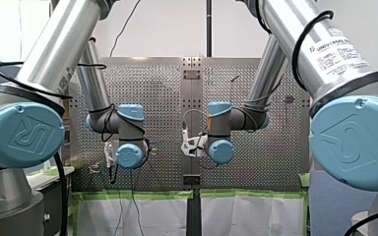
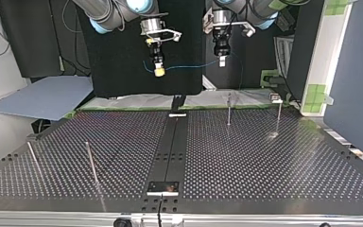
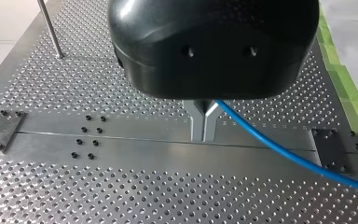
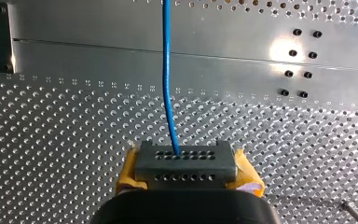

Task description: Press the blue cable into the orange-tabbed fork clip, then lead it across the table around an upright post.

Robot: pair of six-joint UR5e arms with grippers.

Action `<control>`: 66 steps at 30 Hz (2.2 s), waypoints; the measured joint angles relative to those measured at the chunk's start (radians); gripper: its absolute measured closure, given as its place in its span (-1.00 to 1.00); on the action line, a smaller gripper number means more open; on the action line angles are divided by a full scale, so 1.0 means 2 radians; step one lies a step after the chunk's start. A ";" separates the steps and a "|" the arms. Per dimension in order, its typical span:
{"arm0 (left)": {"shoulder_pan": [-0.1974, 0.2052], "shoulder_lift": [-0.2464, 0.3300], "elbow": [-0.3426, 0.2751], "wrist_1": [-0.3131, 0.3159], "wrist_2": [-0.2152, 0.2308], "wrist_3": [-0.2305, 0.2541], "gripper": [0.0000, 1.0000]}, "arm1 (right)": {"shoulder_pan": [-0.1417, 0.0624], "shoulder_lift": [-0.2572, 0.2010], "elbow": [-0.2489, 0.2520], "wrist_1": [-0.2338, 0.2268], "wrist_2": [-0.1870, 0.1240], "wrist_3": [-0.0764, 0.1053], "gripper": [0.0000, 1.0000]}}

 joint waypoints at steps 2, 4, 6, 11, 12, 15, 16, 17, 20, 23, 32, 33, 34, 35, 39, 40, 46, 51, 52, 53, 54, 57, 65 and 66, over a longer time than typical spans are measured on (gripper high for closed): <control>0.000 0.000 0.000 0.000 0.000 0.000 1.00 | 0.000 0.000 0.000 0.000 0.000 0.000 1.00; 0.000 0.000 0.000 0.000 0.000 0.000 1.00 | 0.000 0.000 0.000 0.000 0.000 0.000 1.00; 0.000 0.000 0.000 0.000 0.000 0.000 1.00 | 0.000 0.000 0.000 0.000 0.000 0.000 1.00; 0.000 0.000 0.000 0.000 0.000 0.000 1.00 | 0.000 0.000 0.000 0.000 0.000 0.000 1.00; 0.000 0.000 0.000 0.000 0.000 0.000 1.00 | 0.000 0.000 0.000 0.000 0.000 0.000 1.00; 0.000 0.000 0.000 0.000 0.000 0.000 1.00 | 0.000 0.000 0.000 0.000 0.000 0.000 1.00; 0.000 0.000 0.000 0.000 0.000 0.000 1.00 | 0.000 0.000 0.000 0.000 0.000 0.000 1.00; 0.000 0.000 0.000 0.000 0.000 0.000 1.00 | 0.000 0.000 0.000 0.000 0.000 0.000 1.00; 0.000 0.000 0.000 0.000 0.000 0.000 1.00 | 0.000 0.000 0.000 0.000 0.000 0.000 1.00; 0.000 -0.003 -0.003 -0.002 0.001 0.001 1.00 | 0.000 0.000 0.000 0.000 0.000 0.000 1.00; 0.001 -0.036 -0.007 -0.004 0.002 0.002 1.00 | 0.000 0.000 -0.001 -0.001 0.000 0.000 1.00; 0.001 -0.037 -0.008 -0.004 0.002 0.002 1.00 | 0.000 0.000 -0.001 -0.001 0.000 0.000 1.00; 0.001 -0.037 -0.008 -0.004 0.002 0.002 1.00 | 0.000 0.000 -0.001 -0.001 0.000 0.000 1.00; 0.001 -0.038 -0.008 -0.004 0.002 0.002 1.00 | 0.000 0.000 -0.001 -0.001 0.000 0.000 1.00; 0.001 -0.038 -0.008 -0.004 0.002 0.002 1.00 | 0.000 0.000 -0.001 -0.001 0.000 0.000 1.00; 0.001 -0.038 -0.008 -0.004 0.002 0.002 1.00 | 0.000 0.000 -0.001 -0.001 0.000 0.000 1.00; 0.001 -0.038 -0.008 -0.004 0.002 0.002 1.00 | 0.000 0.000 -0.001 -0.001 0.000 0.000 1.00; 0.001 -0.038 -0.008 -0.004 0.002 0.002 1.00 | 0.008 0.008 -0.009 0.008 0.008 0.008 1.00; 0.001 -0.038 -0.008 -0.004 0.002 0.002 1.00 | 0.014 0.014 -0.014 0.013 0.014 0.013 1.00; 0.001 -0.038 -0.008 -0.004 0.002 0.002 1.00 | 0.018 0.018 -0.019 0.017 0.018 0.016 1.00; 0.001 -0.038 -0.008 -0.004 0.002 0.002 1.00 | 0.023 0.023 -0.023 0.022 0.023 0.019 1.00; 0.001 -0.038 -0.008 -0.004 0.002 0.002 1.00 | 0.038 0.038 -0.038 0.037 0.038 0.023 1.00; 0.001 -0.038 -0.008 -0.004 0.002 0.002 1.00 | 0.052 0.083 -0.047 0.063 0.082 0.025 1.00; 0.001 -0.038 -0.008 -0.004 0.002 0.002 1.00 | 0.052 0.088 -0.047 0.064 0.086 0.025 1.00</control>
